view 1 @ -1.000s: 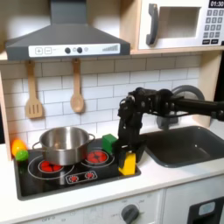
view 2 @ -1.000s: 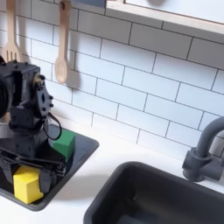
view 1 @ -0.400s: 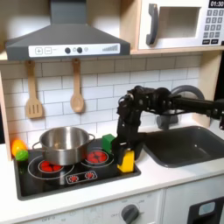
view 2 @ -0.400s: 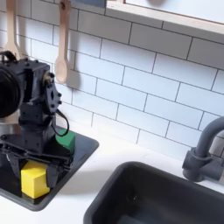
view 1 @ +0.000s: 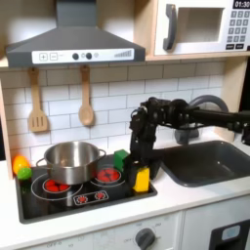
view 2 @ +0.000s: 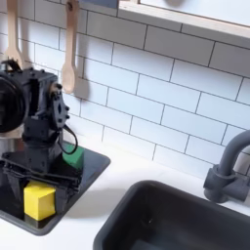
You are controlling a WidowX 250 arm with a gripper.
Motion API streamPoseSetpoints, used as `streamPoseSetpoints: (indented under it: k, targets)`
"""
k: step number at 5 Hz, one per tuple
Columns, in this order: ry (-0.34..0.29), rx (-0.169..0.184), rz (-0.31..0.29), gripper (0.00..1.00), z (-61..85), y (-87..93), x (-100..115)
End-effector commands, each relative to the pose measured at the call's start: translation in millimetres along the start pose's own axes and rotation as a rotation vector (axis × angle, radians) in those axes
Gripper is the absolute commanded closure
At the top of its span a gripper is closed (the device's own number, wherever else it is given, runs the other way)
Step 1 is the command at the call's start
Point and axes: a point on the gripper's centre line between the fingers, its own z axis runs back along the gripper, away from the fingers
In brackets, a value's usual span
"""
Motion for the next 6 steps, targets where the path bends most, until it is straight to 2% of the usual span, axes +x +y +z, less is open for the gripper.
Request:
streamPoseSetpoints:
  k: [1, 3, 4, 5, 6]
  targets:
    - [-0.004, -0.006, -0.006, 0.00, 2.7, 0.6, -1]
    - [0.000, -0.031, -0.004, 0.00, 10.3, -1.3, 2]
    - [-0.021, -0.041, -0.002, 0.00, 21.1, 0.2, 5]
    - [-0.031, -0.048, 0.018, 0.00, 28.9, 9.9, 7]
    - [-0.028, -0.064, 0.023, 0.00, 35.5, 11.5, 7]
